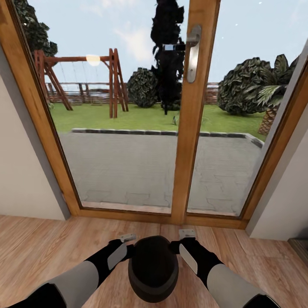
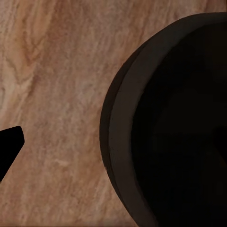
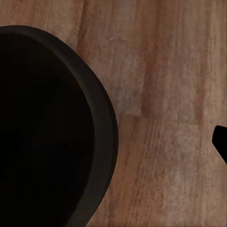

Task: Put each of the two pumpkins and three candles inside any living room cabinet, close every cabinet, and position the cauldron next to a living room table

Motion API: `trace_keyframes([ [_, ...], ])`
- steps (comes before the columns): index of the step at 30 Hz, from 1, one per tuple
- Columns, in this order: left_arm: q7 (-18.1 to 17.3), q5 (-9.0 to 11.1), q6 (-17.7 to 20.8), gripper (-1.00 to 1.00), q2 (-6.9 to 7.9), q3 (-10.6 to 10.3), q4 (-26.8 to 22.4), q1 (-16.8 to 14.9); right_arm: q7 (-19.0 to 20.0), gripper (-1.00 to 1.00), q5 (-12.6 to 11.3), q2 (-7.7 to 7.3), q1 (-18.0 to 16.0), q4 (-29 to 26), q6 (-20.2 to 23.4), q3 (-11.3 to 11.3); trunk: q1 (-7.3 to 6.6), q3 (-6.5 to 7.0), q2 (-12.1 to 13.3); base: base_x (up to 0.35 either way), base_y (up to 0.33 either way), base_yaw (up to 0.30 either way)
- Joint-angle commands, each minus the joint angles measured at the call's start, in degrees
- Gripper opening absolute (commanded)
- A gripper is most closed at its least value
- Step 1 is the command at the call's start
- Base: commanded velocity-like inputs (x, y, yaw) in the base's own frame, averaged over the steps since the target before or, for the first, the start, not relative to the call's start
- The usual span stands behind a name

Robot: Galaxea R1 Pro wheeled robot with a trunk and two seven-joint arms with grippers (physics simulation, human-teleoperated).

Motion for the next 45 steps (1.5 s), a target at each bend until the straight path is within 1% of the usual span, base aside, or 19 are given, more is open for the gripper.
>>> trace_keyframes([
  [1,0.43,0.47,0.13,1.00,-0.01,-0.43,-0.10,-0.04,-0.51,1.00,-0.60,-0.05,-0.04,-0.09,0.22,0.47,-0.01,-0.06,-0.02,0.000,0.000,0.000],
  [11,0.51,0.39,0.13,1.00,-0.18,-0.44,0.00,-0.04,-0.50,1.00,-0.60,-0.07,-0.04,-0.09,0.23,0.47,-0.01,-0.06,-0.02,0.000,0.000,0.000],
  [33,0.58,0.39,0.13,1.00,-0.19,-0.44,0.06,-0.04,-0.50,1.00,-0.60,-0.07,-0.04,-0.09,0.26,0.47,0.56,-4.93,-0.32,0.000,0.000,0.000],
  [38,0.54,0.39,0.13,1.00,-0.19,-0.38,0.08,-0.04,-0.44,1.00,-0.61,-0.02,-0.04,-0.09,0.27,0.55,0.56,-4.93,-0.32,0.000,0.000,0.000],
  [45,0.51,0.45,0.05,1.00,-0.11,-0.35,0.24,-0.04,-0.36,1.00,-0.65,0.02,-0.04,-0.17,1.48,0.64,0.56,-4.93,-0.32,0.000,0.000,0.000],
])
